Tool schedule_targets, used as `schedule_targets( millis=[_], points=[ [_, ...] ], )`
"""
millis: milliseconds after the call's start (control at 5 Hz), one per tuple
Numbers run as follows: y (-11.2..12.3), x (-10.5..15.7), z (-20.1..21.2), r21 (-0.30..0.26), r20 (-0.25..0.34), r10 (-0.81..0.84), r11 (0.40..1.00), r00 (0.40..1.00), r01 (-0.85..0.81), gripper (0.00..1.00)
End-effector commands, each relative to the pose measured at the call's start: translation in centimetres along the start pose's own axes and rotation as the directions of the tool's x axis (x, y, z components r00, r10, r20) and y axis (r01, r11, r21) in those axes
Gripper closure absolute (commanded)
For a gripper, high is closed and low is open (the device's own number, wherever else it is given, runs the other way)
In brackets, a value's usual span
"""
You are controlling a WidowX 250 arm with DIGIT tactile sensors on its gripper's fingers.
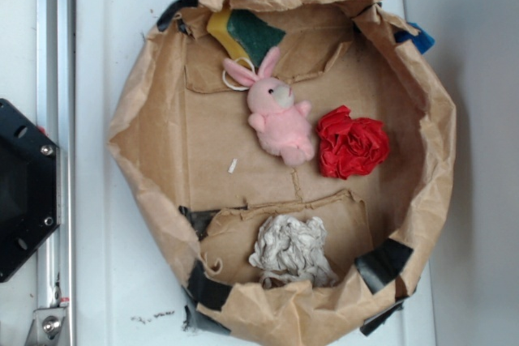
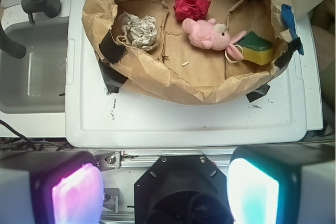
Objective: Grab the green sponge.
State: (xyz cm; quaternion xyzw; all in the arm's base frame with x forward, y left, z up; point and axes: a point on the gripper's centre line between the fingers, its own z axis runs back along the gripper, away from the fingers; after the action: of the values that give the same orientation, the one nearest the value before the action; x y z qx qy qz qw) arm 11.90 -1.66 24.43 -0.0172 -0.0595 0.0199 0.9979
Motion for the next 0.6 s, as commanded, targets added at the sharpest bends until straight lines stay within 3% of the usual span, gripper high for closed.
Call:
schedule_targets(
  millis=[0, 200, 400],
  points=[
    [0.0, 0.0, 0.0, 0.000, 0.000, 0.000, 1.000, 1.000, 0.000, 0.00],
    [0.1, 1.4, 0.0, -0.037, 0.009, 0.052, 0.998, 0.999, -0.052, 0.00],
    [1.0, 4.6, 1.1, -0.086, 0.065, 0.301, 0.951, 0.951, -0.295, 0.00]
  ],
)
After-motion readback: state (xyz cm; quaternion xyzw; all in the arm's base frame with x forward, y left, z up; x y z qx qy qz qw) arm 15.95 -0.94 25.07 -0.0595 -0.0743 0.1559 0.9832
